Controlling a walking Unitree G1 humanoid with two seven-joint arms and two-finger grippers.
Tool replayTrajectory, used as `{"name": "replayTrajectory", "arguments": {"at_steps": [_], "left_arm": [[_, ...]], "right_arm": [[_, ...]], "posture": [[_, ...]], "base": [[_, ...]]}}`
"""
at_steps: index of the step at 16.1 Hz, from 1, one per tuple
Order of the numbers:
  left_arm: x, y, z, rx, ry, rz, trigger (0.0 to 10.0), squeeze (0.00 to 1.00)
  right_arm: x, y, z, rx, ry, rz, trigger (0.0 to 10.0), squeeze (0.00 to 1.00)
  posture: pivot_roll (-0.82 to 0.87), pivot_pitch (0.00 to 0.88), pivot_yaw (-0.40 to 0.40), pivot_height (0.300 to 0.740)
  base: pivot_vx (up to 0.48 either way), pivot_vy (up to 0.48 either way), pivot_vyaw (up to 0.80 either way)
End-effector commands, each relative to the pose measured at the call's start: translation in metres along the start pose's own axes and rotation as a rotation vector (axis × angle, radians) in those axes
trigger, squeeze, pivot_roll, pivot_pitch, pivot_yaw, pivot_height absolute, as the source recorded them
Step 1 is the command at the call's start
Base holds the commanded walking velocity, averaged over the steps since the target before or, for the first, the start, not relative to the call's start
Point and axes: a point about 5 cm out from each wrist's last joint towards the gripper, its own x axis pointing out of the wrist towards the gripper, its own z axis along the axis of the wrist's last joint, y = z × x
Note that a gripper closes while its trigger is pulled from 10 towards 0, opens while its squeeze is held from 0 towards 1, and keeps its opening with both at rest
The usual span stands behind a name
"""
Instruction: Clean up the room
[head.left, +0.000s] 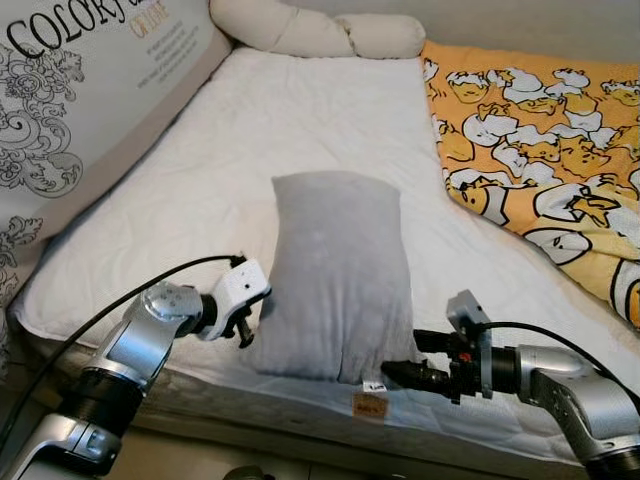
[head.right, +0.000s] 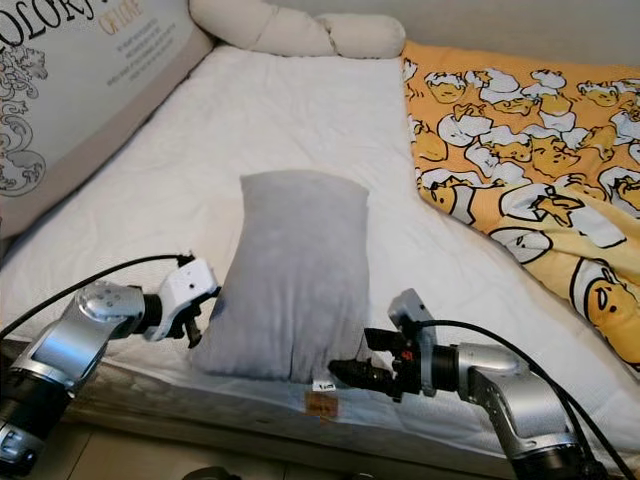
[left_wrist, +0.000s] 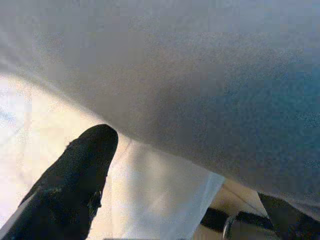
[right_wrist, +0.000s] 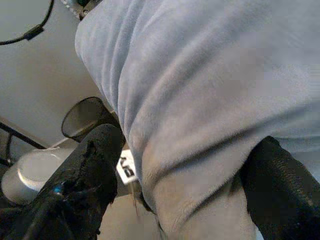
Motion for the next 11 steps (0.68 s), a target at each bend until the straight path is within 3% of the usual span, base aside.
{"name": "replayTrajectory", "arguments": {"at_steps": [1,3,4,5,6,8,9,11], "left_arm": [[-0.004,0.006,-0.007,0.010,0.035,0.037,10.0,0.00],[-0.025,0.017,-0.040,-0.049,0.143,0.072,10.0,0.00],[-0.028,0.018,-0.043,-0.051,0.156,0.080,10.0,0.00],[-0.042,0.029,-0.053,-0.096,0.129,0.155,10.0,0.31],[-0.045,0.031,-0.054,-0.112,0.116,0.174,10.0,1.00],[-0.052,0.044,-0.048,-0.216,0.000,0.254,10.0,1.00],[-0.051,0.050,-0.041,-0.310,-0.115,0.294,10.0,1.00],[-0.039,0.051,-0.034,-0.439,-0.236,0.304,10.0,1.00]], "right_arm": [[-0.005,-0.005,0.005,-0.045,0.016,-0.052,10.0,0.00],[-0.027,-0.027,-0.003,-0.029,0.071,-0.215,10.0,0.00],[-0.030,-0.030,-0.003,-0.019,0.070,-0.236,10.0,0.00],[-0.046,-0.044,-0.001,0.026,0.025,-0.351,10.0,1.00],[-0.049,-0.046,0.000,0.036,0.013,-0.368,10.0,1.00],[-0.057,-0.058,0.000,0.074,-0.047,-0.465,10.0,1.00],[-0.058,-0.066,0.001,0.108,-0.098,-0.534,10.0,1.00],[-0.048,-0.073,0.005,0.172,-0.202,-0.565,10.0,1.00]], "posture": [[0.00,0.000,0.021,0.740],[0.00,0.000,0.022,0.740],[0.00,0.000,0.022,0.740],[0.00,0.000,0.022,0.740],[0.00,0.000,0.022,0.740],[0.00,0.000,0.019,0.740],[0.00,0.000,0.020,0.740],[0.00,0.000,0.024,0.740]], "base": [[0.000,0.000,0.00],[0.000,0.000,0.00],[0.000,0.000,0.00],[0.000,0.000,0.00],[0.000,0.000,0.00],[0.000,0.000,0.00],[0.000,0.000,0.00],[0.000,0.000,0.00]]}}
